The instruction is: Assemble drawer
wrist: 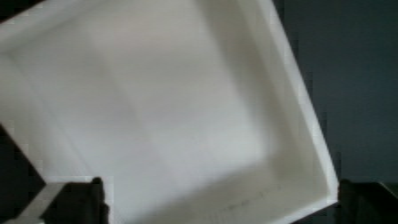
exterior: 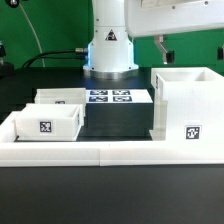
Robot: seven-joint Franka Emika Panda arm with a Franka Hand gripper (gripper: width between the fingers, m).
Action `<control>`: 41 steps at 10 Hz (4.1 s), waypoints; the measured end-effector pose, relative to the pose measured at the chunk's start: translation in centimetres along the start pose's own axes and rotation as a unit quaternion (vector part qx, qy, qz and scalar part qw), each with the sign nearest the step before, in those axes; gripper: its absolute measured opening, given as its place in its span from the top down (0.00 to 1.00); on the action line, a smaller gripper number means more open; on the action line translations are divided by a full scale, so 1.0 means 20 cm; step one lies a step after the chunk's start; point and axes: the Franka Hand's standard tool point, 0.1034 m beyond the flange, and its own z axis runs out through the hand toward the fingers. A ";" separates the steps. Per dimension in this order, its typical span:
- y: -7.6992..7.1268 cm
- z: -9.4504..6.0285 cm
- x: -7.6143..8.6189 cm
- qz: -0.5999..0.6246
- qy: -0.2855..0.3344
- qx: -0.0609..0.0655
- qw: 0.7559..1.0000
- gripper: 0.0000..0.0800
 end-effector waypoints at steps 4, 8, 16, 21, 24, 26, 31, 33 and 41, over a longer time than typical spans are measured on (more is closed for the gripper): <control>0.03 0.01 0.01 -0.118 0.008 0.004 0.993 0.19; 0.34 0.02 0.00 -0.167 0.004 -0.023 0.986 0.19; 0.58 0.02 0.08 -0.152 0.004 -0.025 0.988 0.19; 0.91 0.20 0.05 -0.153 -0.001 -0.047 0.987 0.19; 0.96 0.28 0.04 -0.151 -0.005 -0.053 0.987 0.19; 0.97 0.28 0.04 -0.151 -0.006 -0.054 0.987 0.19; 1.01 0.32 0.04 -0.160 -0.009 -0.057 0.985 0.19; 1.07 0.39 0.02 -0.170 -0.005 -0.064 0.983 0.19; 1.14 0.53 -0.04 -0.177 -0.004 -0.076 0.981 0.19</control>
Offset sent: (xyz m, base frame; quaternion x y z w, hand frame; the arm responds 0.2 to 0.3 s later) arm 0.0000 0.0000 0.0000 0.0000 0.0000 -0.1938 0.9810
